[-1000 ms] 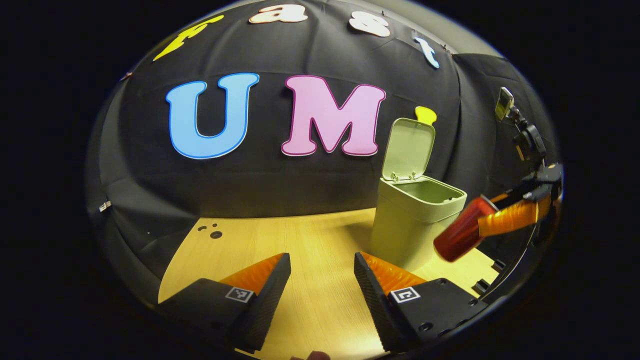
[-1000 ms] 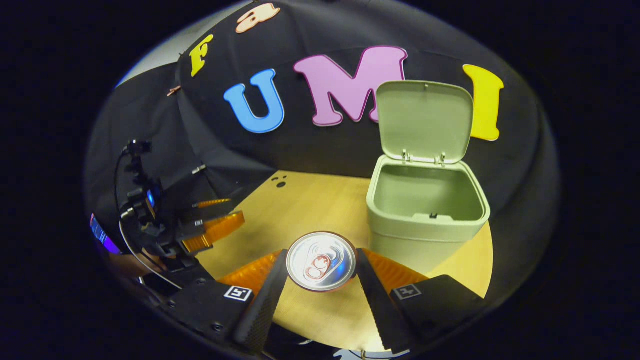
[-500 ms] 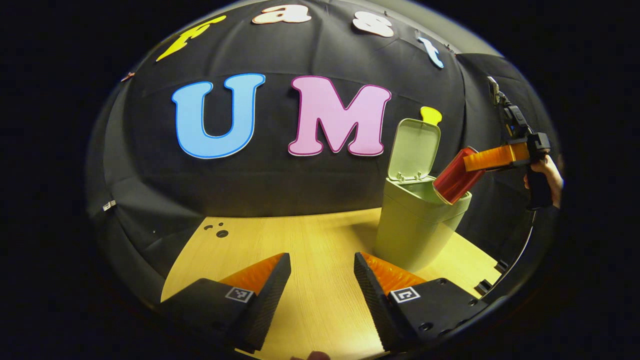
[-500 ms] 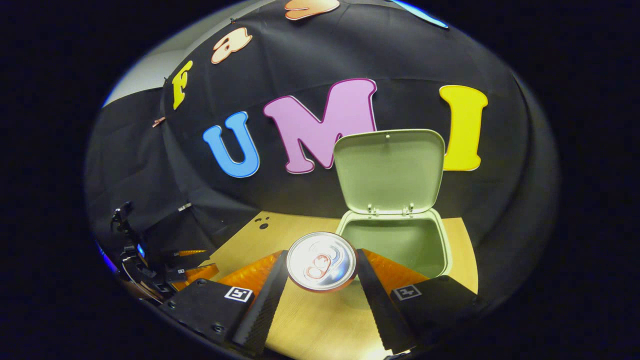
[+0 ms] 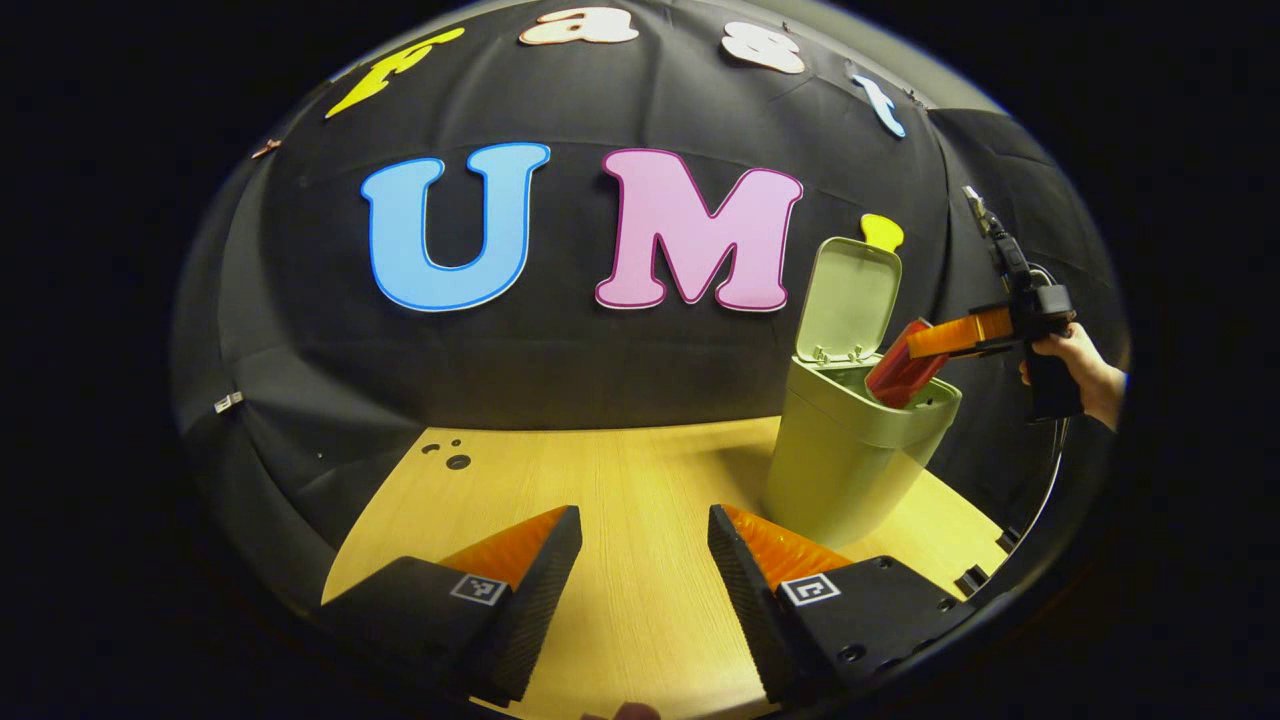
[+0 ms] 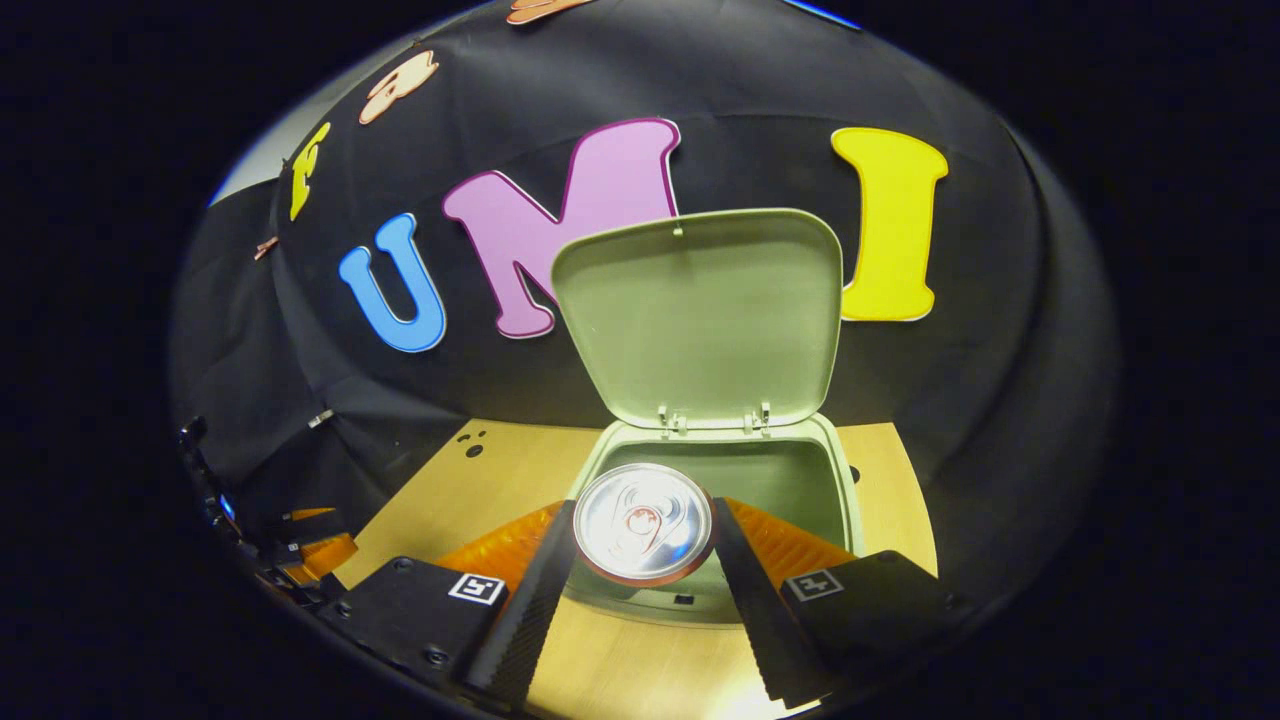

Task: Press the lid of the desktop garbage bin to open it, pick up the crumpled paper on the desktop and throw it into the bin, then pick up the pop can on the desktop and drop it into the bin, and finally close the garbage bin lid.

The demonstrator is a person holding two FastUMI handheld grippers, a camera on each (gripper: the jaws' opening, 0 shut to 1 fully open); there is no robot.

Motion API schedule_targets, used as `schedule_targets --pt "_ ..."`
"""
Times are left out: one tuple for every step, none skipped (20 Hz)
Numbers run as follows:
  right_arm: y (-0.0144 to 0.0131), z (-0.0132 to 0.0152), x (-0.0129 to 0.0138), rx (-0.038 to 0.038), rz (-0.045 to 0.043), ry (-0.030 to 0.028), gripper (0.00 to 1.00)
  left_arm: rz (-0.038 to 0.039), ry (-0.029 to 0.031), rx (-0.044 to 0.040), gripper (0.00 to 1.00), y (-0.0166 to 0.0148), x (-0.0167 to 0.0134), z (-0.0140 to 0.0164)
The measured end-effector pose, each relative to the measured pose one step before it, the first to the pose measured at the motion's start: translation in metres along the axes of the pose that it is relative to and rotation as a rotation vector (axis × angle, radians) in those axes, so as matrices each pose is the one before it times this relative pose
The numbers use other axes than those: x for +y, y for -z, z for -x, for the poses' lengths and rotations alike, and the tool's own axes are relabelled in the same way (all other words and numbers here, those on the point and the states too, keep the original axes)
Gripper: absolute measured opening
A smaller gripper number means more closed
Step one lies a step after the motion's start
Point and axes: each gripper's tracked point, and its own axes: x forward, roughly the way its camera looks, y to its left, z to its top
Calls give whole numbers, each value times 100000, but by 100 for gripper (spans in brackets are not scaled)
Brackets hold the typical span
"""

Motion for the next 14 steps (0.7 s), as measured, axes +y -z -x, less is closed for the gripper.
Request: schedule_targets --pt "309 -637 -298 1530 -140 595 86 257 -548 96 84 146 144 -99" --pt "553 -625 -224 1869 -203 535 86 126 -525 -27 84 104 211 -48" --pt "370 -507 -299 1299 350 1184 86 7 -446 -107 84 -44 -6 -49" --pt "299 -470 -321 1073 948 970 86 -74 -418 -167 84 45 84 -31" --pt "385 -454 -229 1438 1083 619 87 -38 -463 32 84 -37 79 33" --pt "384 -436 -114 1402 773 359 87 101 -472 102 84 145 -67 24" --pt "305 -380 -24 985 478 -78 87 296 -370 186 84 241 22 134" --pt "342 -362 16 1075 262 -230 87 332 -456 440 84 169 4 81" --pt "330 -422 -20 1134 133 -159 87 212 -544 321 84 212 109 110" --pt "340 -306 -61 1104 122 14 87 117 -370 321 84 117 -24 111" --pt "314 -265 -30 747 94 184 87 53 -429 250 84 48 33 110" --pt "102 -137 -55 273 -72 158 87 -15 -192 157 84 147 -20 135" --pt "68 -172 -61 -283 -280 -8 87 -134 -338 51 84 138 103 127" --pt "96 -109 -31 -145 -441 42 86 -159 -272 115 84 10 95 102"
